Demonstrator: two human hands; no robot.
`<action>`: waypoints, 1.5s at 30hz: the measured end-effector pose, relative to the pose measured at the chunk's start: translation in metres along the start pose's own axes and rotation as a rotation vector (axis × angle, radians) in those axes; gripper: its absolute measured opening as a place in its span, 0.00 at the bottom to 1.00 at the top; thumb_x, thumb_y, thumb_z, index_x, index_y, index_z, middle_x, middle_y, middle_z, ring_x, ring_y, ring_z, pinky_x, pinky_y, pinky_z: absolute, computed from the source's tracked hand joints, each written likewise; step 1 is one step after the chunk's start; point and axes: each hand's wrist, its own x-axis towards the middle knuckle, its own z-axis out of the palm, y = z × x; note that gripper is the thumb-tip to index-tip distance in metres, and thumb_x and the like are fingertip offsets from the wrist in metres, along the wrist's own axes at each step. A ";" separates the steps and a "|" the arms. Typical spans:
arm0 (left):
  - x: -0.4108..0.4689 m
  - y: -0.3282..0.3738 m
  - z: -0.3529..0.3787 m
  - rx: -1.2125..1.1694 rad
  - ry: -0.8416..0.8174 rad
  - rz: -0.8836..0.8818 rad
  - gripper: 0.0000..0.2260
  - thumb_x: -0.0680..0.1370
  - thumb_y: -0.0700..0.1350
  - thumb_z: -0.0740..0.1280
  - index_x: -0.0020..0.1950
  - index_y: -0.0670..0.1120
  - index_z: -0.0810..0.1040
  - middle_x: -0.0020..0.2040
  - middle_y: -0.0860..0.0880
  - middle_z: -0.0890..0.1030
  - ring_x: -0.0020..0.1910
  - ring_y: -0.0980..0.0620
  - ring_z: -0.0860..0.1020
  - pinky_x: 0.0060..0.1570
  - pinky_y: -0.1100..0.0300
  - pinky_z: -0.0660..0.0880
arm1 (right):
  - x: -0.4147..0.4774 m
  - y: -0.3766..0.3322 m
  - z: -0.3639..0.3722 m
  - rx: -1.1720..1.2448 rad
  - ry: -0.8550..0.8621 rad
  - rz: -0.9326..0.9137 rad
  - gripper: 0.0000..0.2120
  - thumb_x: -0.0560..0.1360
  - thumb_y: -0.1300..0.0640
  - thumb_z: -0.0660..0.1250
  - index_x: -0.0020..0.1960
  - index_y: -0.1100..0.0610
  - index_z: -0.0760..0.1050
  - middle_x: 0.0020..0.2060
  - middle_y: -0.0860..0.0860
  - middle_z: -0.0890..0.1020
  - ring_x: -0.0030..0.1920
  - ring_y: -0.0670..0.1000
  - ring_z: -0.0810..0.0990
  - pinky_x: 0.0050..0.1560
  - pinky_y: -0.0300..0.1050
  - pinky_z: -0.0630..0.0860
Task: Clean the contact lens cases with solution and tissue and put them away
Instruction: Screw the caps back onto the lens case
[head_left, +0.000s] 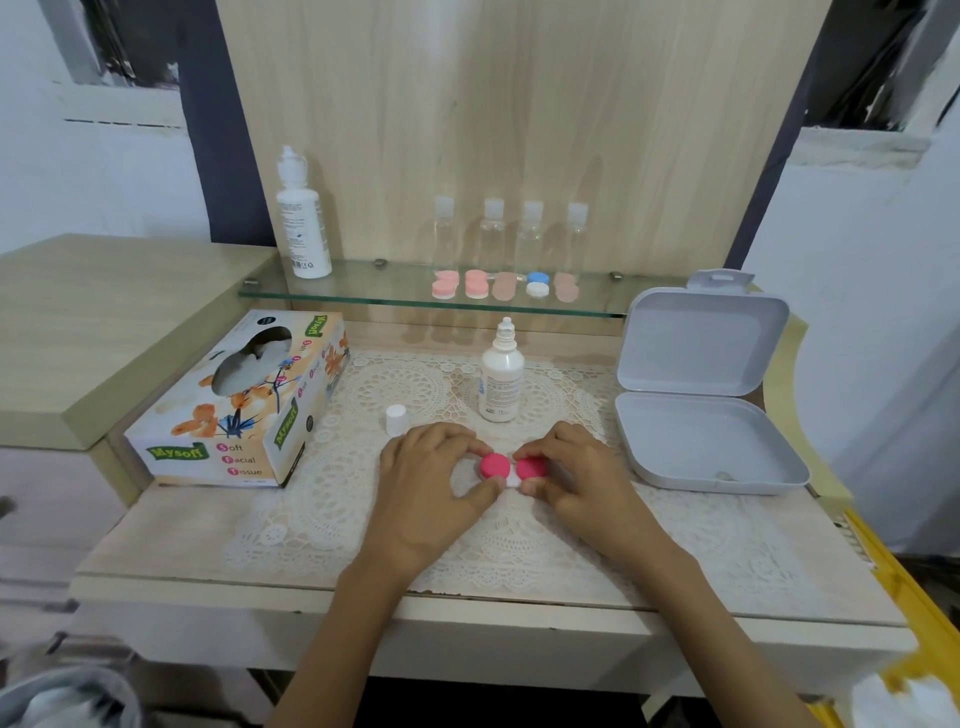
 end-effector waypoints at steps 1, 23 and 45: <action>0.000 0.000 0.000 0.024 0.012 -0.018 0.19 0.67 0.67 0.58 0.51 0.60 0.76 0.55 0.64 0.73 0.60 0.63 0.66 0.65 0.59 0.53 | 0.000 0.000 0.000 -0.001 0.001 0.001 0.13 0.69 0.58 0.74 0.53 0.54 0.81 0.41 0.44 0.75 0.45 0.42 0.71 0.46 0.30 0.63; -0.002 0.009 -0.005 0.098 -0.129 0.116 0.24 0.73 0.60 0.49 0.67 0.61 0.69 0.63 0.64 0.70 0.68 0.63 0.59 0.71 0.42 0.35 | -0.002 -0.002 -0.001 -0.006 0.003 0.020 0.13 0.70 0.58 0.74 0.54 0.54 0.81 0.42 0.46 0.76 0.46 0.46 0.71 0.47 0.30 0.63; -0.003 0.006 -0.006 0.245 0.086 -0.117 0.17 0.70 0.52 0.58 0.56 0.55 0.78 0.54 0.59 0.78 0.60 0.55 0.71 0.70 0.45 0.47 | -0.003 -0.005 -0.003 -0.001 -0.011 0.014 0.14 0.71 0.59 0.73 0.56 0.54 0.81 0.43 0.46 0.76 0.47 0.44 0.72 0.47 0.27 0.63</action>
